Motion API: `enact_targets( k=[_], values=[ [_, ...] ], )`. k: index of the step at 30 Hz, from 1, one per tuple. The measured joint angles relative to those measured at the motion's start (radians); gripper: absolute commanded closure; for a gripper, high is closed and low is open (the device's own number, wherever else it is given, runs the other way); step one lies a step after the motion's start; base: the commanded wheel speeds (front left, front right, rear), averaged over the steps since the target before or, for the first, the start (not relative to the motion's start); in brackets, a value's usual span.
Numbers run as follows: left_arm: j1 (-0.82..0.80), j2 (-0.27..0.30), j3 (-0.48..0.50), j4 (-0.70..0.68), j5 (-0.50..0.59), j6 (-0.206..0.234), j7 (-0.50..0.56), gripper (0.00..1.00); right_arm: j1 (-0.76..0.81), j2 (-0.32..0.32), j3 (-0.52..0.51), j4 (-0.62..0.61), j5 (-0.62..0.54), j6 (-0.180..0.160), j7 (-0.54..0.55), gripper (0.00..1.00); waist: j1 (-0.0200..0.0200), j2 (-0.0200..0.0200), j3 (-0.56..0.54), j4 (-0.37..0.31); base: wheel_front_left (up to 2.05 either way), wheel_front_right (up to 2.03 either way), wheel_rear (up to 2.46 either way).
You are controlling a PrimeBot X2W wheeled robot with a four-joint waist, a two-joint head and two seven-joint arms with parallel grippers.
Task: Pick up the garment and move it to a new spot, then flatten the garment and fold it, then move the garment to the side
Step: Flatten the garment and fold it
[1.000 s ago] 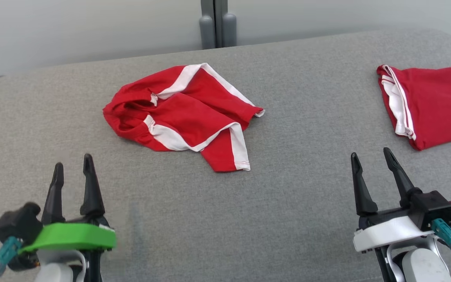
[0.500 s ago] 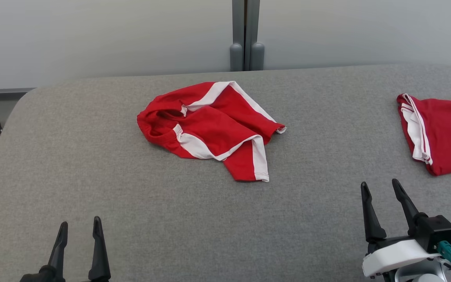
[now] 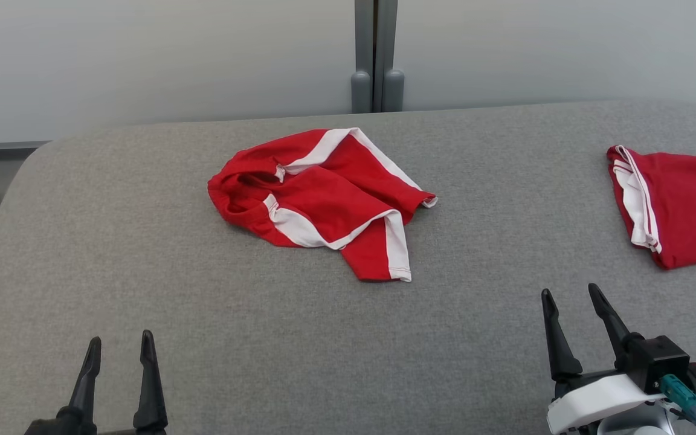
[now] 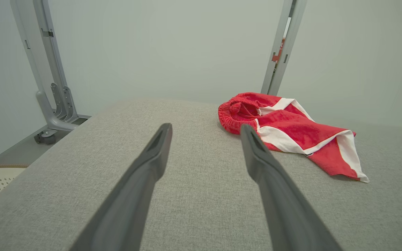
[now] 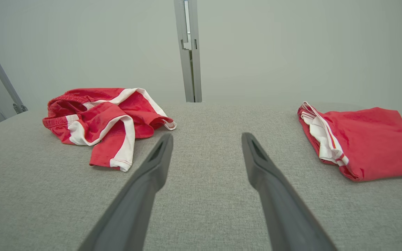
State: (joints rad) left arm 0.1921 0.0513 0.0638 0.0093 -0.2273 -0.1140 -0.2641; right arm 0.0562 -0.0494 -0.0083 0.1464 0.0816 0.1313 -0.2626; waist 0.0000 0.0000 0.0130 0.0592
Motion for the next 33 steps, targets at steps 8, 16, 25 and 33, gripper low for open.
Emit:
enact_targets(
  k=[8,16,25,33],
  values=[
    [-0.196,0.021,-0.128,0.108,0.025,-0.015,0.0,0.0,-0.046,0.0,0.031,-0.007,0.006,0.0,0.0,0.0,0.0,0.0,0.045,-0.036,0.0,0.0,0.0],
    [-0.575,0.149,-0.306,0.418,-0.078,-0.016,0.137,0.0,-0.121,0.0,0.081,-0.025,0.009,0.0,0.0,0.0,0.0,0.0,0.139,-0.102,0.0,0.0,0.0],
    [-0.791,0.273,-0.388,0.674,-0.153,-0.017,0.275,0.0,-0.127,-0.001,0.114,-0.024,0.031,0.0,0.0,0.0,0.0,0.0,0.218,-0.216,0.0,0.0,0.0],
    [-0.872,0.304,-0.422,0.801,-0.245,-0.017,0.358,0.0,-0.145,-0.001,0.132,-0.022,0.036,0.0,0.0,0.0,0.0,0.0,0.255,-0.282,0.0,0.0,0.0]
  ],
)
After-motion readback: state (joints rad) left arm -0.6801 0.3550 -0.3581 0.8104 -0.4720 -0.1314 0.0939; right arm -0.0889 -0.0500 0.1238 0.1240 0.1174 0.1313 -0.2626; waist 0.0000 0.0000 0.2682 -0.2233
